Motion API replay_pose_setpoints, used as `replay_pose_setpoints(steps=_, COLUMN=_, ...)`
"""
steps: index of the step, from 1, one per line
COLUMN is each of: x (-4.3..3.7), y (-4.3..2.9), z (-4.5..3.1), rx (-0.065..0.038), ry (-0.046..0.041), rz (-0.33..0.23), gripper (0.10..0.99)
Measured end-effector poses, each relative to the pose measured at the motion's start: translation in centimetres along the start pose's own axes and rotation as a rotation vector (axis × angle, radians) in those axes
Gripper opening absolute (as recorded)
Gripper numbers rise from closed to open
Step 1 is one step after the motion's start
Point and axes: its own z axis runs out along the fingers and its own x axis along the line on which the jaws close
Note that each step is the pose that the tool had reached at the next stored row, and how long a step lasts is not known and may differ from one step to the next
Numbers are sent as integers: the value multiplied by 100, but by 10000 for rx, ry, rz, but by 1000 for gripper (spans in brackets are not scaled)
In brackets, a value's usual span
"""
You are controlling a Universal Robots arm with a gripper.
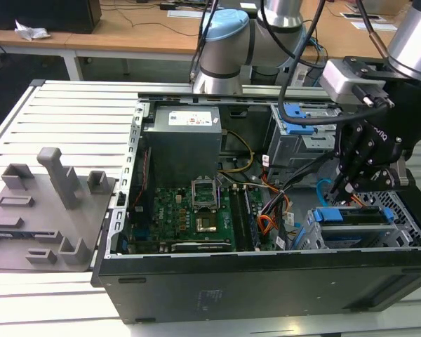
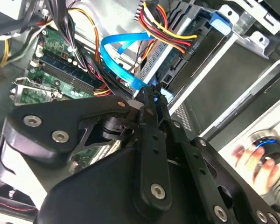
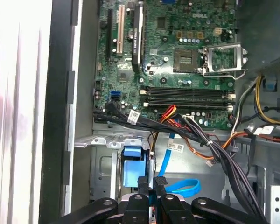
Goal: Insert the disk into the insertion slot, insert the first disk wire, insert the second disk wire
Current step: 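Insert the second disk wire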
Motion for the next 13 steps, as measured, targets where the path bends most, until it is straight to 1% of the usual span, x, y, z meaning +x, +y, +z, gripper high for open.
replay_pose_setpoints(steps=2, x=0, y=0, z=4, rx=-24, ry=-39, rz=695, gripper=161)
replay_pose_setpoints(steps=5, x=0, y=0, z=7, rx=-44, ry=-76, rz=1340, gripper=161)
replay_pose_setpoints(steps=9, x=0, y=-4, z=6, rx=-45, ry=-76, rz=1357, gripper=161)
replay_pose_setpoints(steps=10, x=0, y=-13, z=7, rx=-45, ry=-76, rz=1356, gripper=161)
replay_pose_setpoints(steps=12, x=0, y=-60, z=10, rx=-46, ry=-77, rz=1358, gripper=161)
replay_pose_setpoints(steps=13, x=0, y=-68, z=11, rx=-45, ry=-77, rz=1358, gripper=161)
